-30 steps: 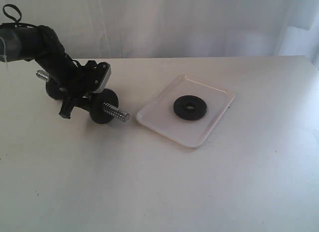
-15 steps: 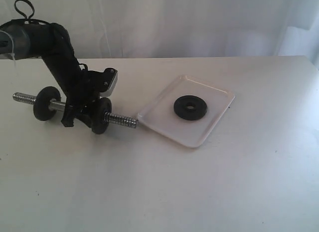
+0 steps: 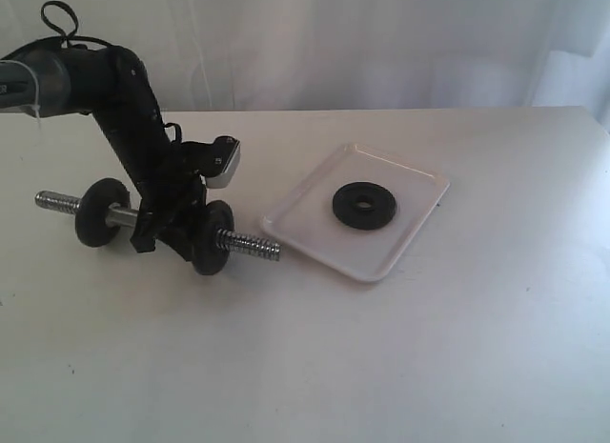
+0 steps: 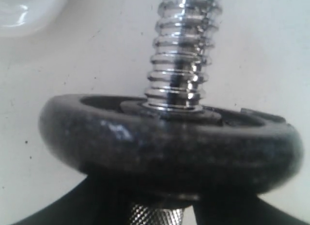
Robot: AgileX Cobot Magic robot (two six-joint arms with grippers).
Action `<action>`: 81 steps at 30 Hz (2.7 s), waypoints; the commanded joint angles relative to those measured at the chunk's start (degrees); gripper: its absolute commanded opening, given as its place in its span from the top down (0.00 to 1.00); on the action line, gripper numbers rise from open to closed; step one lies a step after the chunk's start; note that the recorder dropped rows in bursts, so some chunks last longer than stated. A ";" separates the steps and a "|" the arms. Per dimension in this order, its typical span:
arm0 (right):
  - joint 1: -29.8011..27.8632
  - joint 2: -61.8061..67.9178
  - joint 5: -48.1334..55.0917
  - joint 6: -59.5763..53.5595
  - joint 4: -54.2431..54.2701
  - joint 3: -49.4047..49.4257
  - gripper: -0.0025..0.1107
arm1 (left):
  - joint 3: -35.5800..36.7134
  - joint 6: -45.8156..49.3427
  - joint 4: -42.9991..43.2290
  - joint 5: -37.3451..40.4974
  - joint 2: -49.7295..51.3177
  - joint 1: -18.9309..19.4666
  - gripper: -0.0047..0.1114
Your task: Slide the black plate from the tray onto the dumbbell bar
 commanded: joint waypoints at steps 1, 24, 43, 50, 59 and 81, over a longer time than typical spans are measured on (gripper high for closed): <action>-0.29 -0.21 -0.60 0.22 -0.44 0.28 0.98 | -0.67 -0.73 -10.84 4.40 -4.47 -0.35 0.96; -0.29 -0.21 -0.60 0.22 -0.44 0.28 0.98 | 10.31 0.75 -12.74 -2.06 -3.05 -0.35 0.96; -0.29 -0.21 -1.08 0.21 -0.44 0.28 0.98 | 10.31 0.75 -12.74 -4.81 -3.05 -0.35 0.96; -0.29 -0.21 -11.26 0.21 -0.44 0.28 0.98 | 10.31 0.75 -12.74 -4.81 -3.05 -0.35 0.96; -0.29 -0.21 -43.75 0.21 -0.44 0.28 0.98 | 10.31 0.75 -12.74 -4.81 -3.05 -0.35 0.96; -0.29 -0.21 -49.23 24.75 1.88 -1.24 0.98 | 10.31 0.75 -12.74 -6.04 -3.05 -0.35 0.96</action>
